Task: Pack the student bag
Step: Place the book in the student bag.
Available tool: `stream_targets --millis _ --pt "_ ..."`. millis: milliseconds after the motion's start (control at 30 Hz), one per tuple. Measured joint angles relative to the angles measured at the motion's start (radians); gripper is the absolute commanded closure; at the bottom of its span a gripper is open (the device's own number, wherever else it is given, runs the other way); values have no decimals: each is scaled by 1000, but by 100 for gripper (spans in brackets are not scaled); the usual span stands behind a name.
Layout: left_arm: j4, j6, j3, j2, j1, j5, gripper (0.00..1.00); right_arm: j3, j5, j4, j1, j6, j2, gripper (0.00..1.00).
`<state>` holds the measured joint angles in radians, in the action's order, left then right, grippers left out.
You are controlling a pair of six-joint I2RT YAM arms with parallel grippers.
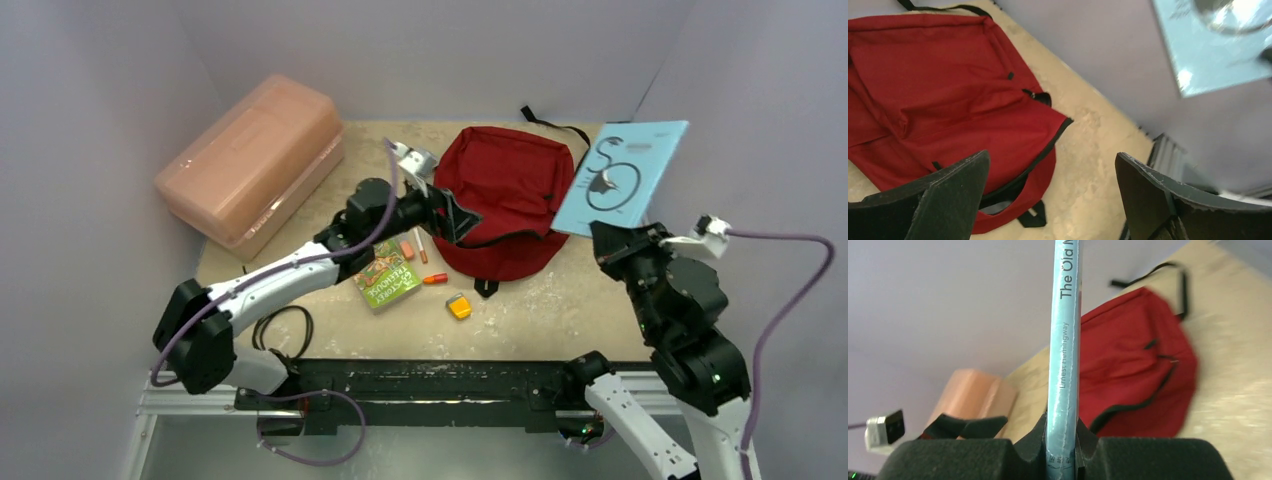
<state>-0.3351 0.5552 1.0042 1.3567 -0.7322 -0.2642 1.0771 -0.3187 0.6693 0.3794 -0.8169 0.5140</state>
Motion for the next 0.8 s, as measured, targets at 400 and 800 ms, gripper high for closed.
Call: stream_targets --millis 400,800 --pt "91 -616 278 463 -201 69 4 169 -284 427 -1 151 -108 100" --pt "215 -776 531 642 -206 203 17 208 -83 669 0 143 -104 100"
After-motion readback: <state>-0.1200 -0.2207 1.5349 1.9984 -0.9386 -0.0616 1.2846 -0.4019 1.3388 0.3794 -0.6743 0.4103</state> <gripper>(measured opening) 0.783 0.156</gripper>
